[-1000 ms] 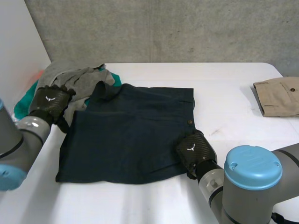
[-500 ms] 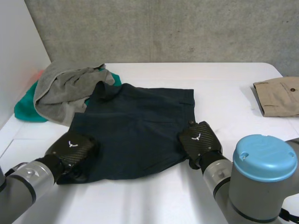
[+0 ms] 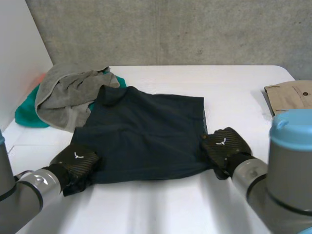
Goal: Fold the laundry.
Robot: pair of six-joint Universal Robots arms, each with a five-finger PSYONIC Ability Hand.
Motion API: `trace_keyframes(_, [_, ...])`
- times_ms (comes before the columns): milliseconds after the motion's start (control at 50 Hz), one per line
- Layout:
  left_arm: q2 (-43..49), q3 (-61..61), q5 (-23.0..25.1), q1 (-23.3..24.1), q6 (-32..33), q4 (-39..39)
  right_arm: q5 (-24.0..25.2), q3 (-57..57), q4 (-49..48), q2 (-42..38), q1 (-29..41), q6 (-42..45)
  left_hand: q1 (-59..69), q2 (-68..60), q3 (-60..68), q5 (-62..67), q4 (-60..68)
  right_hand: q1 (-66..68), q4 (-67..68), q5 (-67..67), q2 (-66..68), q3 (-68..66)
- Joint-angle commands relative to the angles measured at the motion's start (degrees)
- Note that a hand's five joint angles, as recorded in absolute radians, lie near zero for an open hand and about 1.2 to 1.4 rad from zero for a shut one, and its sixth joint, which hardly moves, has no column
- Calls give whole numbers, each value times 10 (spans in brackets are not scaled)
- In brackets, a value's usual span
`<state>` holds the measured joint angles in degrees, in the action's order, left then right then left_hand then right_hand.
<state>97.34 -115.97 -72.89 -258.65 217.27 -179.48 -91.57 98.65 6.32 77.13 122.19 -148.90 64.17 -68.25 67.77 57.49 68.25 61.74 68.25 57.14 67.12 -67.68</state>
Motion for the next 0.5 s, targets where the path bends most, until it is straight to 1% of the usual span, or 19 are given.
trace_keyframes(20, [-75,2,-14,34,0,139,53,-23,204,33,-34,128,158,-118,122,125,118,183,117,129,129,-123])
trace_keyframes(80, [-78,7,-15,47,0,181,60,-23,262,31,-35,167,158,-118,122,125,118,183,117,129,129,-123])
trace_keyframes(100, [-75,13,-15,57,0,204,66,-22,295,24,-35,186,158,-118,122,125,118,183,117,129,129,-123])
trace_keyframes(160, [-63,24,-15,71,2,233,67,-24,333,14,-34,212,158,-118,122,125,118,183,117,129,129,-123])
trace_keyframes(220, [-26,52,-23,89,11,257,66,-40,326,0,-36,217,158,-118,122,125,118,183,117,129,129,-123])
trace_keyframes(300, [25,104,-57,99,29,263,60,-64,295,-22,-39,196,158,-118,122,125,118,183,117,129,129,-123])
trace_keyframes(320, [43,133,-72,103,32,260,56,-77,285,-32,-42,187,158,-118,122,125,118,183,117,129,129,-123])
trace_keyframes(380, [65,186,-89,112,33,251,51,-107,264,-50,-48,172,158,-118,122,125,118,183,117,129,129,-123])
trace_keyframes(400, [84,226,-95,119,32,232,47,-128,245,-63,-51,156,158,-118,122,125,118,183,117,129,129,-123])
trace_keyframes(460, [121,286,-96,125,33,186,39,-161,207,-83,-57,122,158,-118,122,125,118,183,117,129,129,-123])
trace_keyframes(480, [145,326,-97,126,33,145,32,-180,172,-98,-62,95,158,-118,122,125,118,183,117,129,129,-123])
trace_keyframes(500, [159,346,-98,126,33,127,30,-188,156,-104,-63,86,158,-118,122,125,118,183,117,129,129,-123])
